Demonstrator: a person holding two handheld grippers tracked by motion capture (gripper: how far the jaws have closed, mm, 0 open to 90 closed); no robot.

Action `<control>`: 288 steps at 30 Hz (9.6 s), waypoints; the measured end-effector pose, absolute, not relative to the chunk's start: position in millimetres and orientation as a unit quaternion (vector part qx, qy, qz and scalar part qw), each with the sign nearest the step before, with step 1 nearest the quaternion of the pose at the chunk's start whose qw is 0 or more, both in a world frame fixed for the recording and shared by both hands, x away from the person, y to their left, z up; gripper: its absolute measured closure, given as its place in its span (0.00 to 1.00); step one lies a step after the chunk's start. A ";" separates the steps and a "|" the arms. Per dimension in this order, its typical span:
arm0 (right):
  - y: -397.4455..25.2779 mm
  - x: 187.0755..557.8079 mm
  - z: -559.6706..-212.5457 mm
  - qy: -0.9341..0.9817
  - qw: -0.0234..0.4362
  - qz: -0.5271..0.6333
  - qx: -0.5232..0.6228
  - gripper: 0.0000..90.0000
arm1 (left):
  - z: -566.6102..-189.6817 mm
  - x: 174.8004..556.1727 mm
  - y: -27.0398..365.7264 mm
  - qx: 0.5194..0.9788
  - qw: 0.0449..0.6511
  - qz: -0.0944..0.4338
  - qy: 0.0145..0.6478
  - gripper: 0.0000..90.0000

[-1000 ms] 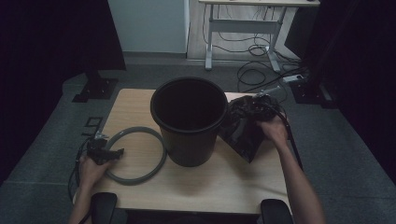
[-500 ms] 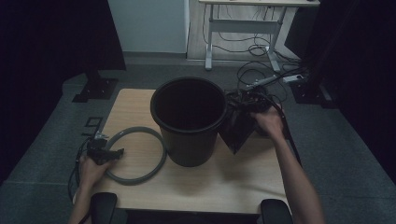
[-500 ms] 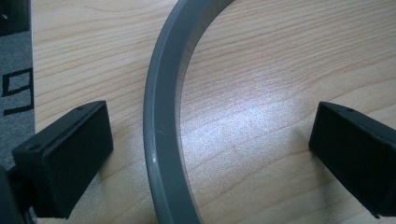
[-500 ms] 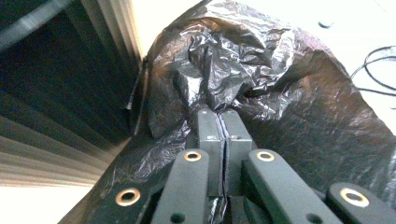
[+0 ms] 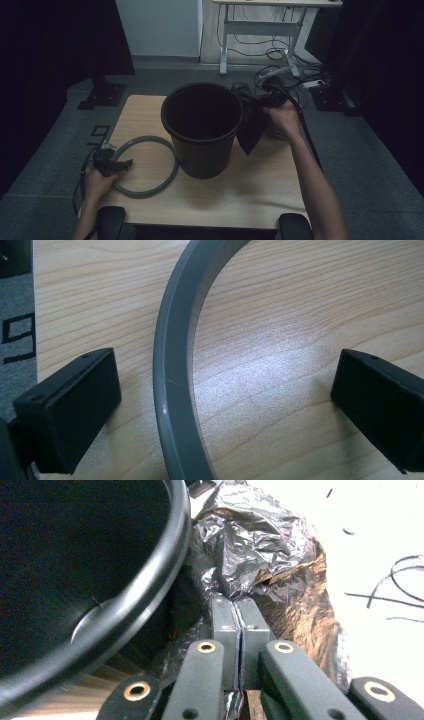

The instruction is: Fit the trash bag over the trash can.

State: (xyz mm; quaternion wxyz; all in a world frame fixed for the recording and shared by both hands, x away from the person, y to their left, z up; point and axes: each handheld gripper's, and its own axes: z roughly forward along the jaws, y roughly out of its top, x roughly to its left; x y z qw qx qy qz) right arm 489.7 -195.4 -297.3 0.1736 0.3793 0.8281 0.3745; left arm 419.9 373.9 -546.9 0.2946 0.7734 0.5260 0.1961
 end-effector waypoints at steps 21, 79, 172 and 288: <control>-126.4 482.3 -253.2 0.848 0.163 0.395 0.314 0.98 | -546.9 419.9 373.9 0.773 0.295 0.196 0.526 0.00; -29.3 502.8 -279.7 0.904 0.146 0.328 0.231 0.35 | -546.9 420.7 373.9 0.776 0.295 0.194 0.523 0.00; -87.5 544.1 -268.2 0.872 0.216 0.311 0.311 0.33 | -546.8 421.5 373.2 0.777 0.296 0.193 0.521 0.00; -174.8 422.1 -283.3 0.874 0.120 0.368 0.293 0.28 | -512.9 413.6 377.6 0.801 0.294 0.154 0.497 0.10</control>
